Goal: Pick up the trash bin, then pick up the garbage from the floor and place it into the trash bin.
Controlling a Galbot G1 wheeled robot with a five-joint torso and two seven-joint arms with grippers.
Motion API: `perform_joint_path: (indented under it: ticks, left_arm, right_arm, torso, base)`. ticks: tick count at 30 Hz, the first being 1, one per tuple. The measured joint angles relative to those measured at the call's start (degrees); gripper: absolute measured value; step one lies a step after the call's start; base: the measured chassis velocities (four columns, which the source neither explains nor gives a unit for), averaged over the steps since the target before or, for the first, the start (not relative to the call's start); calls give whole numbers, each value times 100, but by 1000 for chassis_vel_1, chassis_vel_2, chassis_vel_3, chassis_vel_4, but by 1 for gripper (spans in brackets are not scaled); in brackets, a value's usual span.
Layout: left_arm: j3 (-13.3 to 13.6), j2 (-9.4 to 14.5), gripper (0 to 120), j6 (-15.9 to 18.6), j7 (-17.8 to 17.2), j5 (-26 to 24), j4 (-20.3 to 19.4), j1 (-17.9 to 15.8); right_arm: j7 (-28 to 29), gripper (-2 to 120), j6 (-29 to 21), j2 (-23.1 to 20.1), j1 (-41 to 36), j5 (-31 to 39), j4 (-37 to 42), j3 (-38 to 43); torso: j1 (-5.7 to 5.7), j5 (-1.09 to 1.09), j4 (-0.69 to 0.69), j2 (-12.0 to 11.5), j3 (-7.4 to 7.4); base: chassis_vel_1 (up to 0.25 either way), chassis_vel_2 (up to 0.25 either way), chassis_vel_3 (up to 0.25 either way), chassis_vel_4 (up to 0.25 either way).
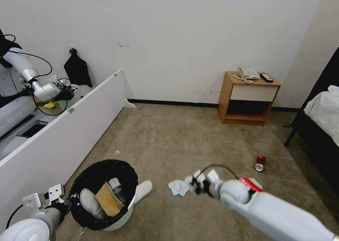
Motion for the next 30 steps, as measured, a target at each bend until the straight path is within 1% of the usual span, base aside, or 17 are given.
perform_joint_path:
  ticks: [2, 3, 6, 7, 9, 11, 14, 17, 18, 20, 21, 22, 23, 25, 27, 29, 30]
  left_arm:
    - [9, 17, 1, 0, -11, -34, -32, 4]
    - [13, 44, 1, 0, -17, -62, -69, 25]
    - [13, 61, 1, 0, -18, -66, -79, 42]
    - [13, 79, 1, 0, -19, -80, -101, 62]
    - [13, 85, 1, 0, -19, -87, -108, 69]
    - [31, 120, 1, 0, -20, -117, -165, 88]
    - [44, 130, 1, 0, -22, -128, -187, 87]
    - [79, 168, 1, 0, -38, -147, -233, 67]
    - [79, 168, 1, 0, -38, -147, -233, 67]
    - [95, 211, 1, 0, -48, -163, -259, 49]
    - [95, 211, 1, 0, -48, -163, -259, 49]
    - [101, 222, 1, 0, -52, -176, -280, 39]
    - [101, 222, 1, 0, -52, -176, -280, 39]
    - [120, 225, 1, 0, -63, -183, -307, 23]
    - [123, 225, 1, 0, -64, -183, -310, 22]
    - [136, 218, 1, 0, -67, -185, -331, 4]
    - [136, 218, 1, 0, -67, -185, -331, 4]
  right_arm:
    - [38, 0, 129, -58, 52, 29, 175, 135]
    - [59, 0, 436, -99, 95, 51, 341, 326]
    - [28, 0, 612, -123, 116, 64, 462, 458]
    - [-73, 0, 925, -151, 147, 95, 661, 681]
    - [-100, 0, 988, -156, 165, 118, 727, 744]
    - [-226, 0, 1186, -175, 459, 492, 1168, 971]
    - [-239, 0, 1157, -169, 660, 705, 1333, 980]
    - [-91, 0, 534, 25, 1431, 1489, 1913, 879]
    - [-91, 0, 534, 25, 1431, 1489, 1913, 879]
    - [252, 0, -104, 261, 2059, 2155, 2330, 527]
    - [252, 0, -104, 261, 2059, 2155, 2330, 527]
    - [384, 0, -378, 382, 2299, 2358, 2412, 329]
    - [384, 0, -378, 382, 2299, 2358, 2412, 329]
    - [636, 0, -753, 613, 2689, 2652, 2442, -58]
    - [668, 0, -813, 649, 2737, 2685, 2437, -105]
    - [917, 0, -1301, 912, 3052, 2968, 2360, -395]
    - [917, 0, -1301, 912, 3052, 2968, 2360, -395]
  torso:
    - [0, 1, 0, 0, 0]
    - [0, 1, 0, 0, 0]
    - [0, 2, -1, 0, 0]
    - [0, 2, 0, 0, 0]
    - [0, 1, 0, 0, 0]
    - [0, 1, 0, 0, 0]
    - [0, 1, -1, 0, 0]
    - [0, -1, 1, 1, 0]
    - [0, -1, 1, 1, 0]
    - [0, -4, 1, 2, 0]
    - [0, -4, 1, 2, 0]
    - [0, -1, 1, 2, 0]
    - [0, -1, 1, 2, 0]
    - [0, -1, 1, 1, 0]
    - [0, -1, 1, 1, 0]
    - [0, 0, 0, 1, 0]
    - [0, 0, 0, 1, 0]
  base:
    - [0, 0, 0, 0]
    - [0, 0, 0, 0]
    - [0, 0, 0, 0]
    - [0, 0, 0, 0]
    - [0, 0, 0, 0]
    - [0, 0, 0, 0]
    - [0, 0, 0, 0]
    - [0, 0, 0, 0]
    - [0, 0, 0, 0]
    - [0, 0, 0, 0]
    - [0, 0, 0, 0]
    - [0, 0, 0, 0]
    - [0, 0, 0, 0]
    - [0, 0, 0, 0]
    - [0, 0, 0, 0]
    - [0, 0, 0, 0]
    - [0, 0, 0, 0]
